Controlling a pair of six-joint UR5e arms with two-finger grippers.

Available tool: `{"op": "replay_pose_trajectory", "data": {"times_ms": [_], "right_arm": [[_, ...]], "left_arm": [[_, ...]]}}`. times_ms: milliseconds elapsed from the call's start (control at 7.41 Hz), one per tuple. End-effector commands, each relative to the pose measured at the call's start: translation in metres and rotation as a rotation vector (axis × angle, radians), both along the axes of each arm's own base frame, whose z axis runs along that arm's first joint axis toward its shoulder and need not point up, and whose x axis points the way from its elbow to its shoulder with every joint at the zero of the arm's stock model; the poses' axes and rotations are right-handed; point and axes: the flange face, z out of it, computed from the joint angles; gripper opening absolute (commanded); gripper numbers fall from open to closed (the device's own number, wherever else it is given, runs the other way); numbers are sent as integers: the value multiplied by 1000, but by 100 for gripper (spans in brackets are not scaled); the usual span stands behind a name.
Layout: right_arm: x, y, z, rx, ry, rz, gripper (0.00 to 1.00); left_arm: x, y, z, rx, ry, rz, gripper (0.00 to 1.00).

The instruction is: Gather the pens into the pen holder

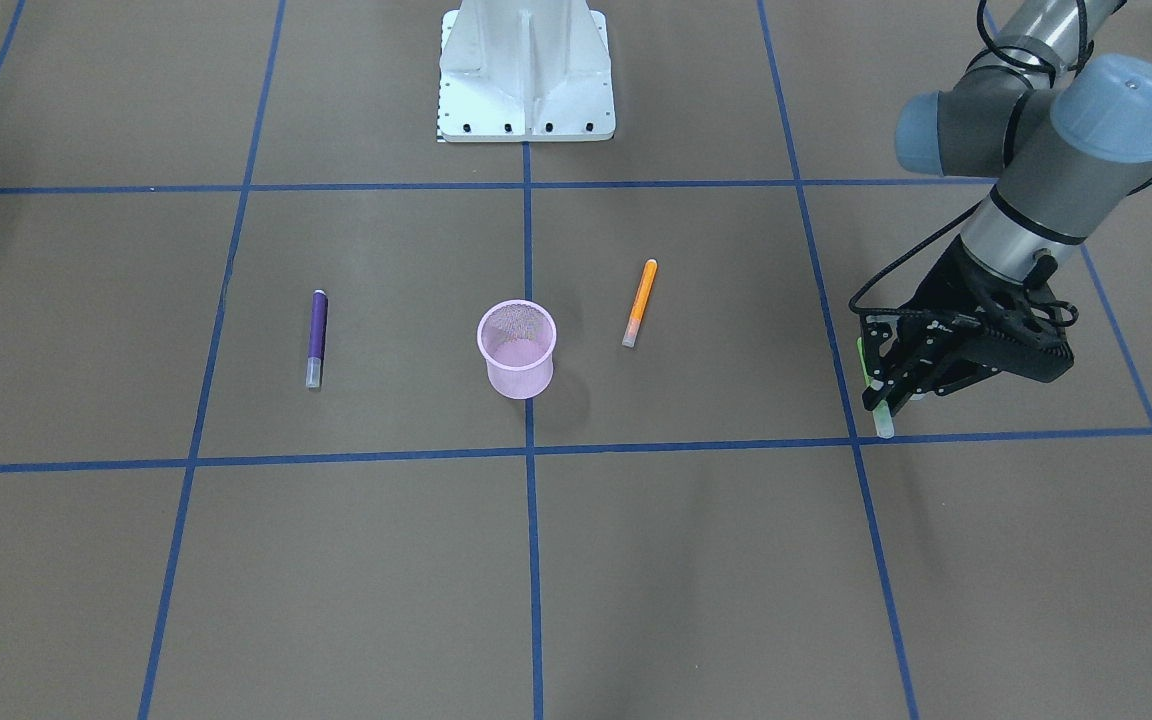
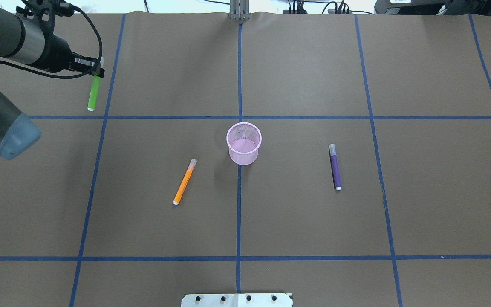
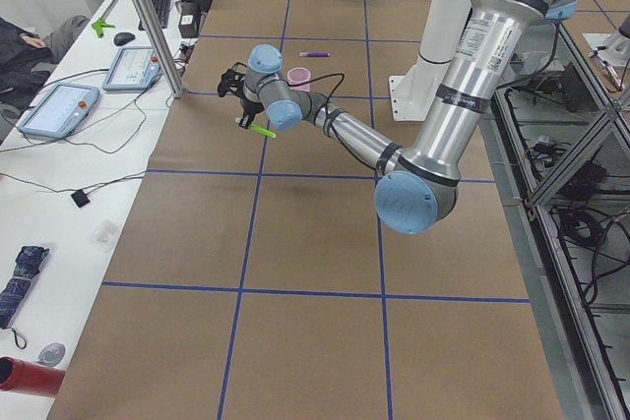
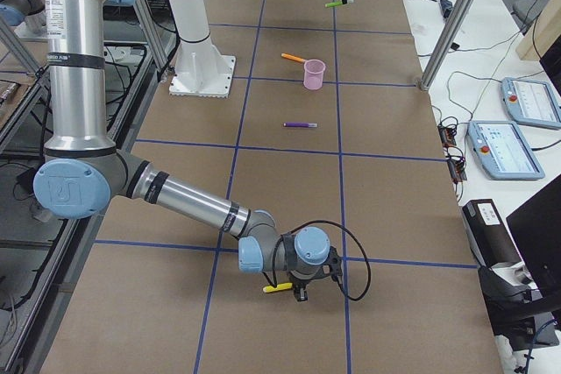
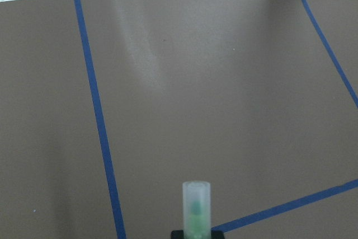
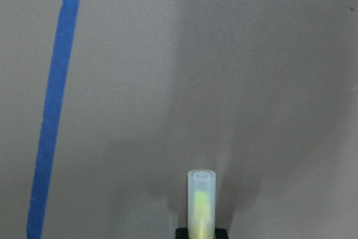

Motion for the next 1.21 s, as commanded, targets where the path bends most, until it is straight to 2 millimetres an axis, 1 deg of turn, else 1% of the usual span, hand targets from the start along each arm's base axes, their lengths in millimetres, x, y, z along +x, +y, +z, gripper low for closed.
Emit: {"op": "replay_pose_trajectory", "data": {"times_ms": [0, 135, 270, 405, 540, 675, 810, 945, 1080], "right_arm": [[-1, -20, -48, 80, -19, 22, 0], [-2, -31, -71, 87, -31, 64, 0], [-5, -46, -104, 96, -54, 115, 0], [-7, -53, -132, 106, -82, 161, 0], [-9, -64, -166, 132, -103, 198, 0], [-10, -80, -194, 160, -120, 220, 0], [-10, -91, -212, 195, -132, 219, 0], [-13, -105, -234, 227, -148, 218, 0], [-14, -112, -246, 242, -170, 209, 0]], "left_arm": [[-1, -3, -44, 70, 30, -36, 0], [-6, -2, -59, 103, 34, -73, 0], [-7, 7, -76, 84, 82, -117, 0], [7, 23, -92, 120, 168, -121, 0], [30, 38, -102, 157, 246, -174, 0], [68, 61, -107, 188, 280, -207, 0], [107, 86, -109, 227, 308, -220, 0], [135, 112, -117, 255, 357, -243, 0], [152, 124, -127, 258, 400, -252, 0]]}}
